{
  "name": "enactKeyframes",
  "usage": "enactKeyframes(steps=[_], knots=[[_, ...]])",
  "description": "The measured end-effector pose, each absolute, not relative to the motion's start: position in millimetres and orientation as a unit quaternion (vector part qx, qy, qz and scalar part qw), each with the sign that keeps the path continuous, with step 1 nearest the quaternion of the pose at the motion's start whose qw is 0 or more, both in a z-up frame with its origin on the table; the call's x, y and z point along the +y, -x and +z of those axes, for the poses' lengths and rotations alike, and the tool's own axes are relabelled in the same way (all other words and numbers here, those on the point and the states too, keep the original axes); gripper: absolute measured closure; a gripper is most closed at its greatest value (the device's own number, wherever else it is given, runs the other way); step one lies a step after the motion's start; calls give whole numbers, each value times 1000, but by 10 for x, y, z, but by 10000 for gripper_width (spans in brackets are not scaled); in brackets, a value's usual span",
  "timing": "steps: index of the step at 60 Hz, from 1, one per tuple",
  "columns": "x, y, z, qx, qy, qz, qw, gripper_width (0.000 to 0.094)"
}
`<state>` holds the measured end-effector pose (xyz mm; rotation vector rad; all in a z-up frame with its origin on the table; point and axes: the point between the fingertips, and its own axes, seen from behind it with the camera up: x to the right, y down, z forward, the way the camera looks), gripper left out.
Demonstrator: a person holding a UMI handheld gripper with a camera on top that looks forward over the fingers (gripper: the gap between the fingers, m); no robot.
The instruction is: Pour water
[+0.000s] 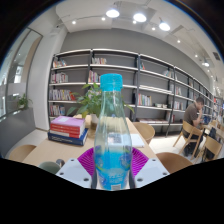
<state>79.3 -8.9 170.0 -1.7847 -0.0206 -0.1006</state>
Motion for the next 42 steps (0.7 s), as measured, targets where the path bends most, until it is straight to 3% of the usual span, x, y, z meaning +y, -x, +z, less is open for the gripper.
enactKeyframes(steps=[15,26,38,42], knots=[[-38,-1125,814,32,810,-16,585,494],[-105,-1086,813,31,791,-11,611,498],[-93,-1050,745,32,803,-21,595,361],[-232,-1087,717,41,813,-27,580,188]])
